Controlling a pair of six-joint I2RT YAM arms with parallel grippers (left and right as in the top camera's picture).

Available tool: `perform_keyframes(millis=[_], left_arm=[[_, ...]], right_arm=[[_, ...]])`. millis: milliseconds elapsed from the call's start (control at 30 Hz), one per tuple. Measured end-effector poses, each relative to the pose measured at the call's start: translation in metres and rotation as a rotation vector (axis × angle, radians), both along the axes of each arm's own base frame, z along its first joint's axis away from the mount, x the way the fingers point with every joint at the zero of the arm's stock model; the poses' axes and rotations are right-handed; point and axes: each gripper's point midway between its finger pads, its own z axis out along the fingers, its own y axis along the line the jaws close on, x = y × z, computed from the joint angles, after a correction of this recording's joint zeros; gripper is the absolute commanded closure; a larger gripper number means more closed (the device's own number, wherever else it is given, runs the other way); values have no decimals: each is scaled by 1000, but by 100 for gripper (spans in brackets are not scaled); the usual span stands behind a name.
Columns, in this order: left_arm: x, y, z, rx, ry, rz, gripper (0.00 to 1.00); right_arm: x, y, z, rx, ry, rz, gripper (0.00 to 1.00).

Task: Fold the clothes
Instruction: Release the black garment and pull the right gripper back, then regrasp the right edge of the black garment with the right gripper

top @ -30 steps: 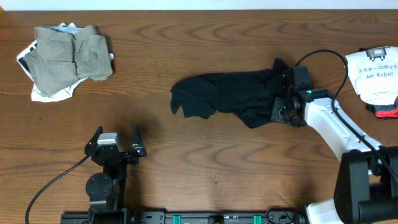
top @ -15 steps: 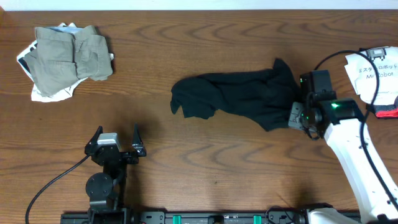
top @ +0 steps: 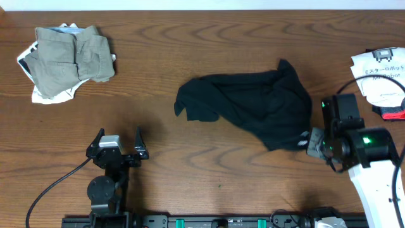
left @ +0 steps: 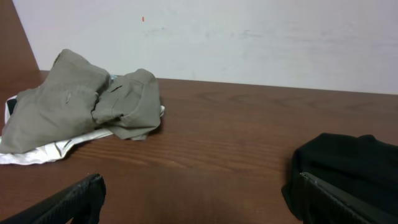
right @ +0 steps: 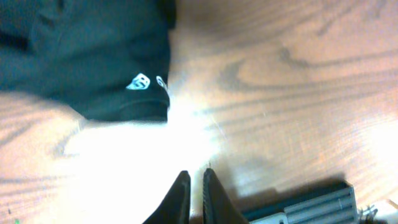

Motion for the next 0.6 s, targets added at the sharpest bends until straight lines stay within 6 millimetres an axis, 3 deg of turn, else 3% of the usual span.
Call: perform_keyframes(millis=[167, 233, 267, 333, 600], left_arm=[[0, 0, 0, 0, 0, 0, 2], [0, 0, 0, 0, 0, 0, 2], [0, 0, 0, 0, 0, 0, 2], [0, 0, 0, 0, 0, 0, 2], [0, 0, 0, 0, 0, 0, 2]], right_arm=[[-3, -2, 4, 5, -19, -33, 99], [-3, -7, 4, 10, -24, -75, 85], [-3, -8, 4, 13, -29, -97, 65], [1, -10, 5, 27, -48, -120, 54], [36, 15, 8, 179, -151, -79, 49]])
